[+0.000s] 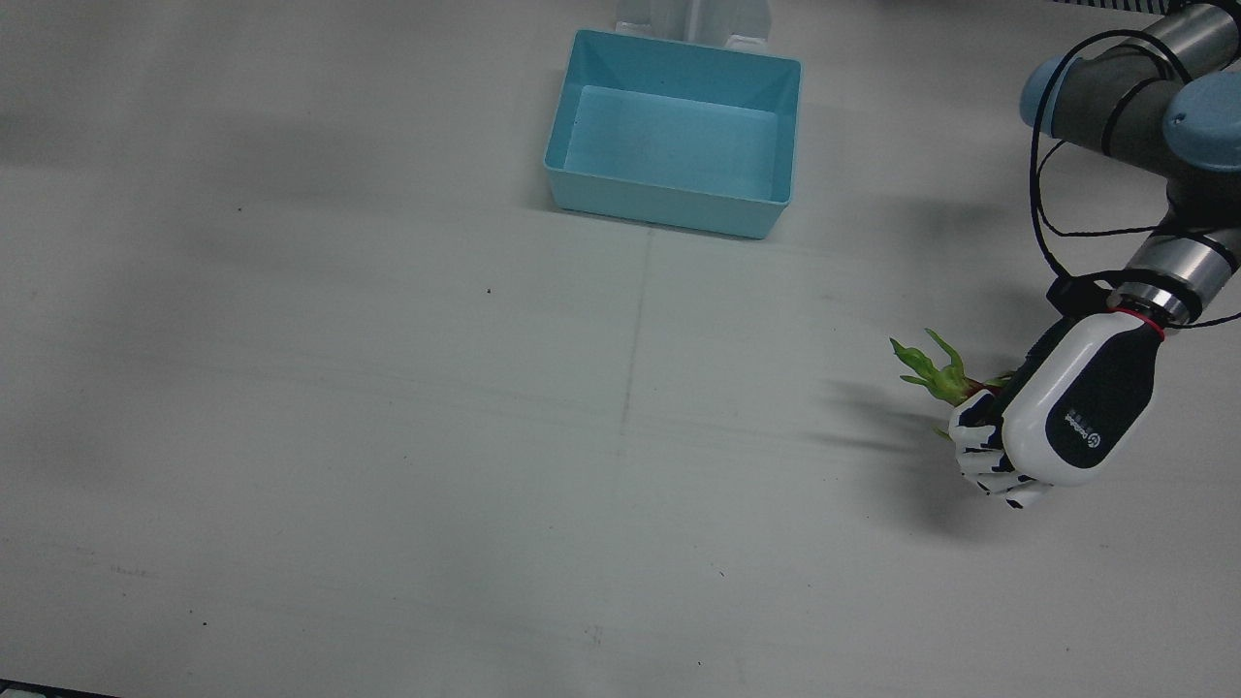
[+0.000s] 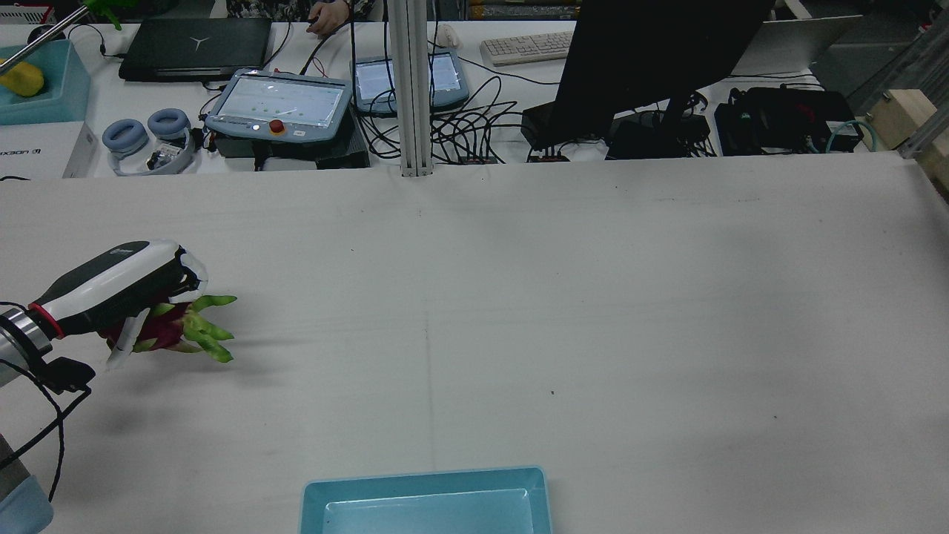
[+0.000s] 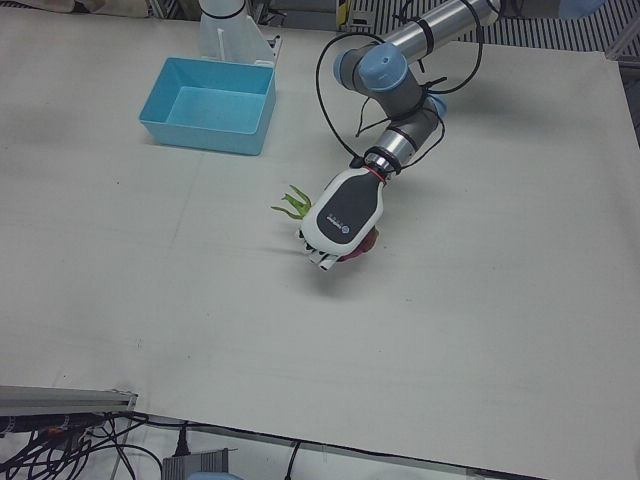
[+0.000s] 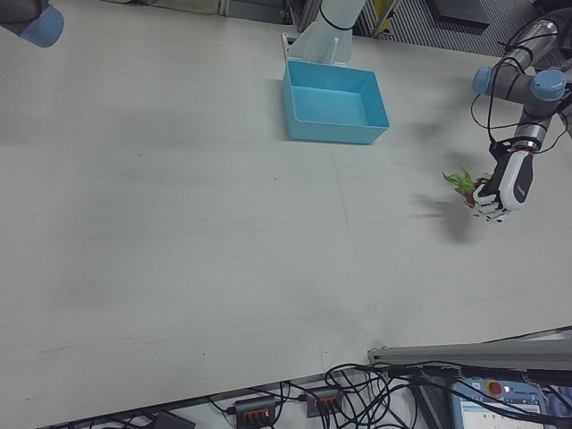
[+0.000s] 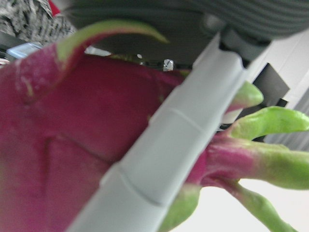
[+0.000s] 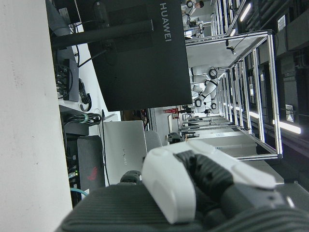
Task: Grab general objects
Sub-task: 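Lift the dragon fruit and carry it over the blue tray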
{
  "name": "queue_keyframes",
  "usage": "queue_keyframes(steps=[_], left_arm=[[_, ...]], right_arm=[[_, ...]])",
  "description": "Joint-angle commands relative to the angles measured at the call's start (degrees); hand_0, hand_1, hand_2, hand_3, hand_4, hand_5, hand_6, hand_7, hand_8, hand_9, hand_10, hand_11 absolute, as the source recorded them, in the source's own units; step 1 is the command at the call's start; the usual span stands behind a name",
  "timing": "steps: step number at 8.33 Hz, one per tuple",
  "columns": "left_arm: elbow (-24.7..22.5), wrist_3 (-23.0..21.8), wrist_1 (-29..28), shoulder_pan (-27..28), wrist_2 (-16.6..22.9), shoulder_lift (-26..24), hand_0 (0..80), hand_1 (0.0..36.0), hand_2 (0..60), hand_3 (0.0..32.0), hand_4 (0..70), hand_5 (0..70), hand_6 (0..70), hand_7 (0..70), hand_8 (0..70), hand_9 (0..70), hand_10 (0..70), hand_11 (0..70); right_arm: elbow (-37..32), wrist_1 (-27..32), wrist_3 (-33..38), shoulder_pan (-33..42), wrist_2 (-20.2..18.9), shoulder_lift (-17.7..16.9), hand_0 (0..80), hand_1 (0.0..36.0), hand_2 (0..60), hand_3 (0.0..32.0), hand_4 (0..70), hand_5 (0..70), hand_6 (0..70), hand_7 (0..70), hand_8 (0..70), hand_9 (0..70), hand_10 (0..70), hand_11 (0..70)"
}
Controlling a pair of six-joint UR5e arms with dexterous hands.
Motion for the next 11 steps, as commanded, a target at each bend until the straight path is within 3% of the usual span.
queue_keyframes(steps=[1,2,4,5,9,11], left_arm=[[-1.5,-12.3,-10.7,0.1,11.7,-0.8,80.0,36.0,60.0,0.0,70.0,70.0,70.0,70.0,70.0,70.0,70.0,70.0],[-1.7,-19.2,-17.7,0.1,16.3,-0.5,80.0,36.0,60.0,0.0,70.0,70.0,70.0,70.0,70.0,70.0,70.0,70.0],[-4.6,-30.0,-28.2,1.5,17.1,-0.1,80.0,36.0,60.0,0.0,70.0,70.0,70.0,70.0,70.0,70.0,70.0,70.0],[-6.7,-32.3,-31.1,4.5,17.1,0.1,80.0,36.0,60.0,0.0,70.0,70.0,70.0,70.0,70.0,70.0,70.0,70.0],[-9.7,-31.8,-33.6,18.1,15.8,-1.6,80.0,36.0,60.0,0.0,70.0,70.0,70.0,70.0,70.0,70.0,70.0,70.0],[-9.5,-31.5,-37.0,22.9,12.8,-1.6,80.0,36.0,60.0,0.0,70.0,70.0,70.0,70.0,70.0,70.0,70.0,70.0]], right_arm=[[0.0,0.0,0.0,0.0,0.1,0.0,0.0,0.0,0.0,0.0,0.0,0.0,0.0,0.0,0.0,0.0,0.0,0.0],[0.0,0.0,0.0,0.0,0.0,0.0,0.0,0.0,0.0,0.0,0.0,0.0,0.0,0.0,0.0,0.0,0.0,0.0],[0.0,0.0,0.0,0.0,0.0,0.0,0.0,0.0,0.0,0.0,0.0,0.0,0.0,0.0,0.0,0.0,0.0,0.0],[0.0,0.0,0.0,0.0,0.0,0.0,0.0,0.0,0.0,0.0,0.0,0.0,0.0,0.0,0.0,0.0,0.0,0.0],[0.0,0.0,0.0,0.0,0.0,0.0,0.0,0.0,0.0,0.0,0.0,0.0,0.0,0.0,0.0,0.0,0.0,0.0],[0.0,0.0,0.0,0.0,0.0,0.0,0.0,0.0,0.0,0.0,0.0,0.0,0.0,0.0,0.0,0.0,0.0,0.0]])
